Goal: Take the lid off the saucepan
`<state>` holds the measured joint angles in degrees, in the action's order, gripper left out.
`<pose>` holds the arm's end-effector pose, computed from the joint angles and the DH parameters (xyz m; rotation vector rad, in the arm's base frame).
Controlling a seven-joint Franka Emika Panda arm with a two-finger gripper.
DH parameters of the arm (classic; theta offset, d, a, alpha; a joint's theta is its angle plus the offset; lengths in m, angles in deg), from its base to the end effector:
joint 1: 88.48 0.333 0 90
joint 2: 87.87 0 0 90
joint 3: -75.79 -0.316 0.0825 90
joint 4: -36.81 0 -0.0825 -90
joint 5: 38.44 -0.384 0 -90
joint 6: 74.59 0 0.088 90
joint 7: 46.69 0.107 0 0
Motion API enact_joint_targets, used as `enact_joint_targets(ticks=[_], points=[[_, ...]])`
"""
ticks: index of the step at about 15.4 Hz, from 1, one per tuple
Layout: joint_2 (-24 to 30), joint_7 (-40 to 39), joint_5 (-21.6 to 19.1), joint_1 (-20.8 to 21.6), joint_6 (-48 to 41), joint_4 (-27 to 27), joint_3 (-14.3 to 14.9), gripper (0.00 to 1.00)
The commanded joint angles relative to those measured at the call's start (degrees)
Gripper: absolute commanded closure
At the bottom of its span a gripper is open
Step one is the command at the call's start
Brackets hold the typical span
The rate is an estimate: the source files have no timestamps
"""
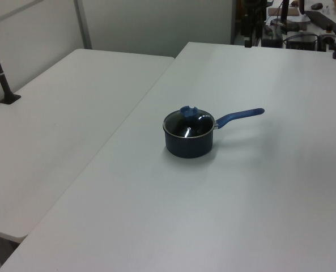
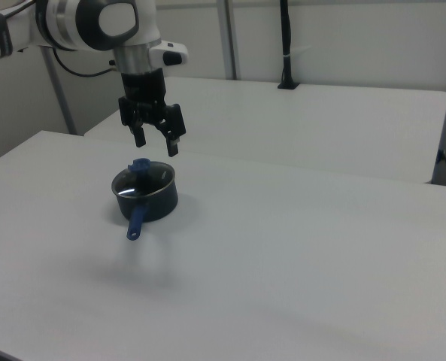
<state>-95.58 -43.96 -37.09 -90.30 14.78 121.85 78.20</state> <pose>0.5915 -0.0446 0.5872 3.1061 -0.1879 -0.0922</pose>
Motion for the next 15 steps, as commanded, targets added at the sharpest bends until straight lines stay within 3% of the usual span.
enact_joint_targets(ticks=[1, 15], points=[[1.90, -1.14, -0.65, -2.81, 0.27, 0.58, 0.23, 0.00], [1.20, -2.29, -1.00, -2.14, -0.43, 0.39, 0.31, 0.00]])
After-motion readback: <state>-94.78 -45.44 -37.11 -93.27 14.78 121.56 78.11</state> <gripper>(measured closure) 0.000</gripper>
